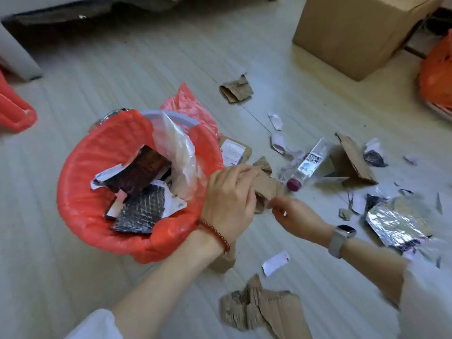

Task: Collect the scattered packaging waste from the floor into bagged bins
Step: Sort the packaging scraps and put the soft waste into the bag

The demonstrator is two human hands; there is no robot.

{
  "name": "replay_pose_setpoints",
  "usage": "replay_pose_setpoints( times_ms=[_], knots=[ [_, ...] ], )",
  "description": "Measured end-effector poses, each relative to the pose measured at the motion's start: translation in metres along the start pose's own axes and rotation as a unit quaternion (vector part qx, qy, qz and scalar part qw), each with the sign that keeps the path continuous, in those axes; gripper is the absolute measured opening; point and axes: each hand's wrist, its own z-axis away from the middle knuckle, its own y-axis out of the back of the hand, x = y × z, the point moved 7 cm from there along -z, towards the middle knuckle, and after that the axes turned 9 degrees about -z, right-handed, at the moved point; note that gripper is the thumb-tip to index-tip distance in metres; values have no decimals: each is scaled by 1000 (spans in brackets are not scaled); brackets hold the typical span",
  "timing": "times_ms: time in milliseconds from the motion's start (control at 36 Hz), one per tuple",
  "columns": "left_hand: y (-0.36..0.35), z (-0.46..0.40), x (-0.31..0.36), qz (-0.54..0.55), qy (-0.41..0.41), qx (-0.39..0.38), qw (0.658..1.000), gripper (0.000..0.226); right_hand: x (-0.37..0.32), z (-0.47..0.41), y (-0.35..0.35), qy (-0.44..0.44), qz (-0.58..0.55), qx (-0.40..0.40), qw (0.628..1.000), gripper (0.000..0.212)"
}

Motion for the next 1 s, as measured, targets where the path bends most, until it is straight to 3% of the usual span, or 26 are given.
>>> replay_pose_setpoints(
  times_ms=[83,194,278,417,528,639,722,833,944,1000],
  knots=[
    [-33,24,28,-17,-69,-31,997,28,38,26,-60,-19,69,-127,989,36],
    [-79,60,33,-26,-90,-139,986,32,59,47,-113,-3,171,-195,966,49],
    [-106,84,25,-32,-73,-236,969,35,56,53,-120,37,198,-152,968,31],
    [-135,92,13,-45,-55,-309,948,32,70,54,-123,46,154,-143,977,21],
    [-159,66,14,-45,-35,-325,944,36,101,47,-80,-15,29,-11,999,20],
    [-192,25,14,-24,7,-314,949,39,140,39,-30,-101,0,94,990,20],
    [-219,-13,10,-2,67,-311,948,40,172,33,-16,-156,-26,91,983,5],
    [-246,-70,2,20,150,-264,953,40,198,28,-19,-184,-34,64,980,10],
    [-278,-103,0,-6,127,-284,950,46,204,28,-24,-169,-10,67,983,28],
    [-294,-107,-5,-41,114,-324,938,46,205,27,-21,-167,-11,72,983,25]
  ],
)
